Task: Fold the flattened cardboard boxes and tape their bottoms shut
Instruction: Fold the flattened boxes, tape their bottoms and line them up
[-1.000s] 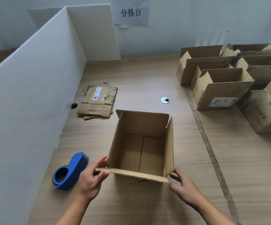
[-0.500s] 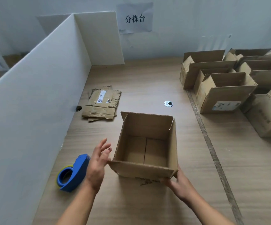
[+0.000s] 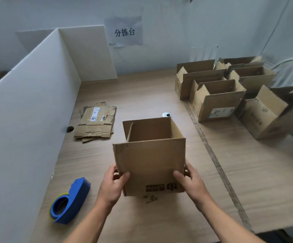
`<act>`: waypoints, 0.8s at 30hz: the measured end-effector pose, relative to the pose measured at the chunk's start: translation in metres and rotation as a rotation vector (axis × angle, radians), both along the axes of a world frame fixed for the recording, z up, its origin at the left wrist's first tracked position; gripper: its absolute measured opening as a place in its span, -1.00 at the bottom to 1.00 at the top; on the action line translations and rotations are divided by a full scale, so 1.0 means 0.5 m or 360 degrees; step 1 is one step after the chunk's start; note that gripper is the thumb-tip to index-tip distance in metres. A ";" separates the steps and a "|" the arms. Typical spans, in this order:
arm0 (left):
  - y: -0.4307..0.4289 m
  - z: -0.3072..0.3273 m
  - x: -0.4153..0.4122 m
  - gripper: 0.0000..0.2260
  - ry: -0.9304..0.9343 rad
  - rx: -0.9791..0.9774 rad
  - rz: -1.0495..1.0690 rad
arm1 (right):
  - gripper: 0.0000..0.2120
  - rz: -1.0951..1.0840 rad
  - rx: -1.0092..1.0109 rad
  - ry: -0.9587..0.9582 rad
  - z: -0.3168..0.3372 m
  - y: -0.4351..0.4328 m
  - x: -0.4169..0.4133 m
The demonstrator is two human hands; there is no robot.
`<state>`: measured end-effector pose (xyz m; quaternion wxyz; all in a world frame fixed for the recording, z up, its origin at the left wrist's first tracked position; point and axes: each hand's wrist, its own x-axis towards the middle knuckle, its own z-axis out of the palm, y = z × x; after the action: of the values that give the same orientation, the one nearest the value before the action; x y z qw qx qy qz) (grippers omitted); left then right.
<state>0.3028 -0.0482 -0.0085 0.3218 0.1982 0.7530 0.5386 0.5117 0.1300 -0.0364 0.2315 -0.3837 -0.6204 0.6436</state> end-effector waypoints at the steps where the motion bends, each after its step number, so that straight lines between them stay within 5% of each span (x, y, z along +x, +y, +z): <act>1: 0.006 0.009 -0.002 -0.66 0.0017 0.0013 -0.0029 | -0.10 0.0018 0.0071 -0.0040 0.008 -0.001 0.008; 5: 0.025 0.037 0.015 -0.81 0.0022 0.0108 -0.0210 | 0.03 -0.0046 0.0017 0.0059 0.039 -0.029 0.047; 10: 0.045 0.063 0.047 -0.57 0.0107 0.0164 -0.0377 | -0.17 -0.0384 0.0000 0.0108 0.086 -0.063 0.115; 15: 0.084 0.093 0.092 -0.58 0.0205 0.0248 -0.0560 | -0.26 -0.0613 0.0056 0.0076 0.101 -0.071 0.191; 24: 0.173 0.099 0.080 -0.58 0.1224 -0.0118 -0.0985 | -0.22 -0.0681 0.0265 -0.0045 0.117 0.027 0.313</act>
<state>0.3427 0.0383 0.0410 0.1722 0.5853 0.7417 0.2786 0.6683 0.1437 0.0220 0.3848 -0.4950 -0.5791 0.5212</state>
